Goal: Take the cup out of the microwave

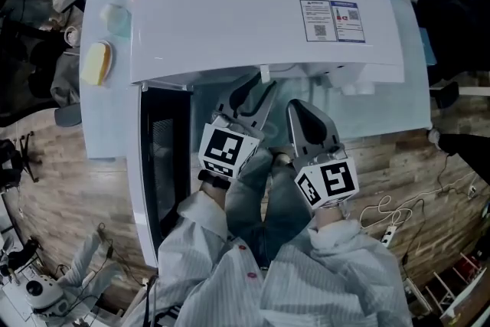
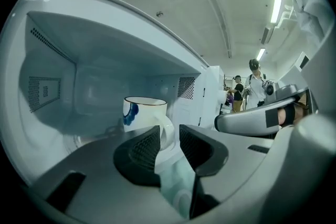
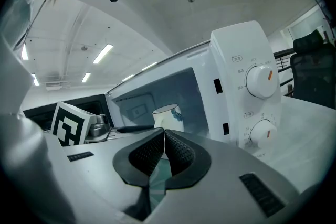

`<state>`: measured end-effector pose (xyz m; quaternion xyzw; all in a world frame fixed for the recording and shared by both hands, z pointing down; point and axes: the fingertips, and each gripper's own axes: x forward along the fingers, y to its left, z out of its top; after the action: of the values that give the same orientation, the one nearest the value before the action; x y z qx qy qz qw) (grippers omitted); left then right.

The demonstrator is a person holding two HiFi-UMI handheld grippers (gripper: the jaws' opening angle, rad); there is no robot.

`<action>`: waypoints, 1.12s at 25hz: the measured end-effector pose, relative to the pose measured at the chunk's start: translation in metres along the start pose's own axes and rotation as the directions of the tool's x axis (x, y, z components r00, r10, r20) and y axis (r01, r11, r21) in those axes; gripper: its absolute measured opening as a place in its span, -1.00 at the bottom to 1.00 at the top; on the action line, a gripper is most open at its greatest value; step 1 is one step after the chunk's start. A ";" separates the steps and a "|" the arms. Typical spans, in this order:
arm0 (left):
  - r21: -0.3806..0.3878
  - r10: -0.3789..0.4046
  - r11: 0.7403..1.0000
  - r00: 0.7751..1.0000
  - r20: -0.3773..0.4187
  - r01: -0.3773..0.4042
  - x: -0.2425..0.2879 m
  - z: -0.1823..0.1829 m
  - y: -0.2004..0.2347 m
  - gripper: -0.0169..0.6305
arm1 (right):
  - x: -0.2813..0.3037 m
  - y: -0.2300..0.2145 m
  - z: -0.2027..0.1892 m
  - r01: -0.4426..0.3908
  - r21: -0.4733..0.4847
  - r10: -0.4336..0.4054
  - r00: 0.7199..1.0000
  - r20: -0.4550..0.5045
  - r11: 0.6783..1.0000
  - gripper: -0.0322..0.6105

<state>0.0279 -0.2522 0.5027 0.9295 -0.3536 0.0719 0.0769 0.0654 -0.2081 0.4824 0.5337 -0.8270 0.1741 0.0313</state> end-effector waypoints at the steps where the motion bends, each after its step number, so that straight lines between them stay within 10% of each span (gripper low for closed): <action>1: 0.005 -0.003 1.000 1.000 -0.006 0.003 0.002 -0.001 0.000 -0.62 | 0.000 0.000 -0.001 0.000 0.001 0.000 1.000 -0.002 1.000 -0.79; 28: 0.125 -0.065 0.990 0.998 -0.025 0.068 0.013 0.006 -0.003 -0.76 | 0.001 0.000 -0.015 0.006 0.028 -0.005 0.999 -0.040 1.000 -0.79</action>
<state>0.0394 -0.2596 0.4987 0.9429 -0.3163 0.1012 0.0240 0.0632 -0.2048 0.4965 0.5326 -0.8223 0.1960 0.0409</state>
